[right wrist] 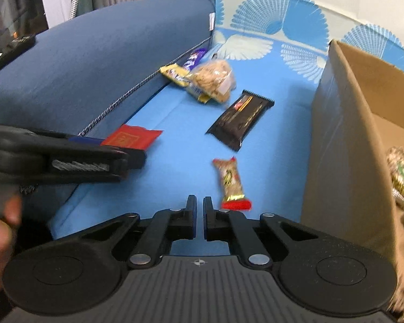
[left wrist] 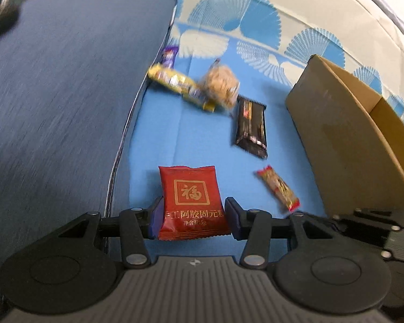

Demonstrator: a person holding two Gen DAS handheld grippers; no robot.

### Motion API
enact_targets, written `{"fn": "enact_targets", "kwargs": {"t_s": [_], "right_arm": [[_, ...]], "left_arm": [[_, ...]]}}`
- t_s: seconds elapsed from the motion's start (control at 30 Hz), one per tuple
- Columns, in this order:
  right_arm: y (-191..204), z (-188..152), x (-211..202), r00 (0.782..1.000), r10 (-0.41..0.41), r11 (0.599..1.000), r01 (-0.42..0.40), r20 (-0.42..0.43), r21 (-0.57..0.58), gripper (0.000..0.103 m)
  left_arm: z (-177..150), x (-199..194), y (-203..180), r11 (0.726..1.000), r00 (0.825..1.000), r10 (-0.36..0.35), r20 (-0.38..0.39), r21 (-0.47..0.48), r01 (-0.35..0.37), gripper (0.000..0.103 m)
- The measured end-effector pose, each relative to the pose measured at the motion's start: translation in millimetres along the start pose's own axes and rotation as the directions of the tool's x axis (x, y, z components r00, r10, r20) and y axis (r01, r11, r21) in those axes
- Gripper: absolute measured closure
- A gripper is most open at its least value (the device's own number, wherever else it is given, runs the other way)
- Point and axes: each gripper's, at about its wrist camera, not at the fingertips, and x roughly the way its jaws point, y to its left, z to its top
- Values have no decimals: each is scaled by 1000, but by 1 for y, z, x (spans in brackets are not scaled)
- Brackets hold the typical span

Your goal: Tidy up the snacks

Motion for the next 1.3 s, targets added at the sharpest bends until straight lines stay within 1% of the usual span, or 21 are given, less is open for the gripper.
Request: {"fn": "enact_targets", "kwargs": {"t_s": [0.03, 0.13, 0.2, 0.27, 0.33, 0.37, 0.4, 0.43, 0.47, 0.57, 0.63, 0.67, 0.7, 0.83, 0.93, 1.03, 1.07, 1.1, 1.17, 1.3], "right_arm": [[1, -1, 1, 1000, -5, 1000, 5, 4, -7, 98], [4, -1, 1, 999, -32, 999, 33, 37, -31, 98], [4, 3, 4, 997, -61, 997, 63, 56, -36, 94], [3, 7, 9, 994, -94, 995, 96, 64, -32, 91], [1, 11, 16, 991, -122, 992, 124, 58, -25, 86], [0, 13, 20, 989, -135, 991, 136, 53, -17, 75], [-1, 15, 24, 988, -146, 989, 146, 45, -13, 59], [-1, 16, 29, 986, -163, 987, 163, 30, -9, 52], [-1, 17, 33, 984, -178, 984, 178, 16, -4, 49], [-5, 19, 45, 983, -184, 983, 184, -25, 23, 49], [-11, 17, 53, 984, -168, 983, 172, -56, 63, 52], [-14, 17, 53, 987, -152, 984, 156, -54, 89, 65], [-14, 18, 52, 989, -139, 985, 144, -53, 94, 85], [-7, 18, 42, 994, -106, 992, 108, -35, 65, 86], [-1, 17, 25, 993, -120, 992, 120, -2, 37, 86], [-1, 17, 8, 994, -111, 993, 111, 11, 43, 86], [-1, 16, 2, 995, -102, 994, 102, 11, 48, 86], [0, 15, -5, 996, -91, 995, 90, 11, 51, 86], [4, 14, -21, 997, -75, 996, 74, 23, 41, 86], [14, 13, -54, 998, -53, 999, 54, 45, -6, 86]], "left_arm": [[-2, -2, -1, 1000, 1000, -6, 0, 2, 6, 50], [-6, -1, -8, 999, 999, 46, -2, 25, -46, 49], [-6, 4, -7, 998, 998, 59, -24, 15, -58, 49], [-5, 10, -5, 998, 997, 56, -57, 4, -56, 49], [-5, 14, -3, 998, 995, 57, -82, 4, -57, 46], [-5, 14, -3, 999, 995, 54, -85, 7, -54, 43], [-6, 14, -3, 999, 995, 50, -89, 14, -49, 41], [-6, 14, -3, 999, 995, 44, -94, 22, -42, 39], [-6, 15, -4, 999, 994, 39, -99, 28, -36, 37], [-7, 17, -6, 999, 993, 34, -115, 37, -30, 34], [-7, 19, -8, 999, 993, 36, -117, 42, -31, 33], [-8, 19, -8, 999, 992, 36, -117, 44, -31, 33], [-8, 20, -8, 999, 993, 36, -116, 45, -31, 33], [-9, 20, -8, 999, 993, 33, -116, 42, -28, 33], [-10, 19, -9, 998, 992, 38, -117, 52, -32, 35], [-10, 21, -12, 996, 991, 56, -121, 69, -47, 35], [-10, 21, -13, 996, 991, 61, -121, 74, -53, 38], [-10, 22, -13, 995, 990, 71, -119, 75, -62, 44], [-10, 20, -13, 995, 990, 81, -112, 67, -74, 49], [-10, 13, -7, 998, 995, 54, -86, 37, -51, 52]]}}
